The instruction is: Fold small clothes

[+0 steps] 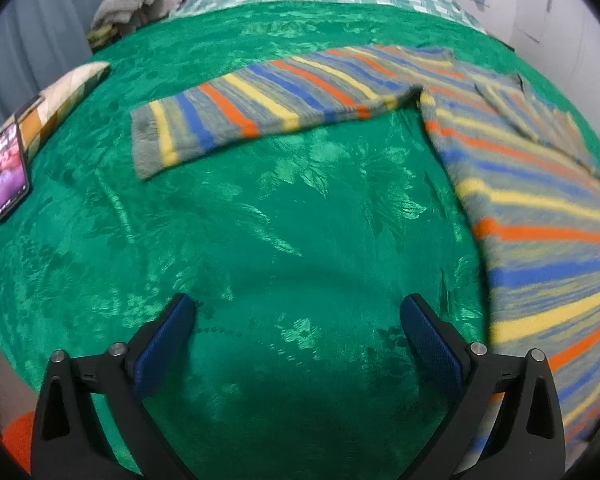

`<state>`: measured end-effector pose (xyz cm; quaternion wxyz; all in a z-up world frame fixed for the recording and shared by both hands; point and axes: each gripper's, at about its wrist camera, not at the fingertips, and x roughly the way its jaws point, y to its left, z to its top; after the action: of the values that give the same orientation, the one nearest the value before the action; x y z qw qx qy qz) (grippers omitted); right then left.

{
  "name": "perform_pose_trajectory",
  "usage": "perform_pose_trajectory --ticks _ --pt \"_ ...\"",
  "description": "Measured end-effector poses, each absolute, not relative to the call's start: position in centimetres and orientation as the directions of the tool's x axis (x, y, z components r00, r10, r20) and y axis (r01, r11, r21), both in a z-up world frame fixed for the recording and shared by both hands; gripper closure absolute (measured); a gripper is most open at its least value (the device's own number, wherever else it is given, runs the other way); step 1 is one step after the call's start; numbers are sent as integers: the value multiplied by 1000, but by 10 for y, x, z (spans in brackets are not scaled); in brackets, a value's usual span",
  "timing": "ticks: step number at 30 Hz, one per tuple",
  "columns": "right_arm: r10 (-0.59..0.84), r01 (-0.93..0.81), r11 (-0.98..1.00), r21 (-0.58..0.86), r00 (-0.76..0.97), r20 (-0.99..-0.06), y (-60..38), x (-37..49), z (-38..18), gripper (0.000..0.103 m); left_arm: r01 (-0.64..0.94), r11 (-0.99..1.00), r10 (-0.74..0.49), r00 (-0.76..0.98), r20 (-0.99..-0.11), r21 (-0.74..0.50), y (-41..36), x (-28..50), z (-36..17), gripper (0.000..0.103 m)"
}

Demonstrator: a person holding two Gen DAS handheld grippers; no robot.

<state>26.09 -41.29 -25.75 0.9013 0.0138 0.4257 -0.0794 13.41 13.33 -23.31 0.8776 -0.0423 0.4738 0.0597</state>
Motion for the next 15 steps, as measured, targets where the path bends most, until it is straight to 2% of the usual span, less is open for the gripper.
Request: perform_pose_trajectory --ticks 5,8,10,12,13,14,15 --pt "-130 154 987 -41 625 -770 -413 261 -257 0 -299 919 12 674 -739 -258 205 137 -183 1" --pt "-130 153 987 -42 625 -770 -413 262 -257 0 -385 842 -52 639 -767 -378 256 175 -191 1" --pt "-131 154 987 -43 625 -769 -413 262 -258 0 -418 810 -108 582 -806 -410 278 204 -211 4" --pt "-132 154 987 -45 625 -769 -413 262 -258 0 -444 801 -133 520 -843 -400 287 223 -229 24" --pt "-133 154 987 -45 625 -769 -413 262 -257 0 -455 812 -107 499 -860 -365 287 228 -231 42" --pt "-136 154 987 -49 626 -768 -413 262 -257 0 -439 835 -81 501 -862 -333 284 233 -226 84" --pt "-139 155 987 -53 626 -768 -412 262 -257 0 -406 853 -99 492 -865 -328 280 239 -221 99"
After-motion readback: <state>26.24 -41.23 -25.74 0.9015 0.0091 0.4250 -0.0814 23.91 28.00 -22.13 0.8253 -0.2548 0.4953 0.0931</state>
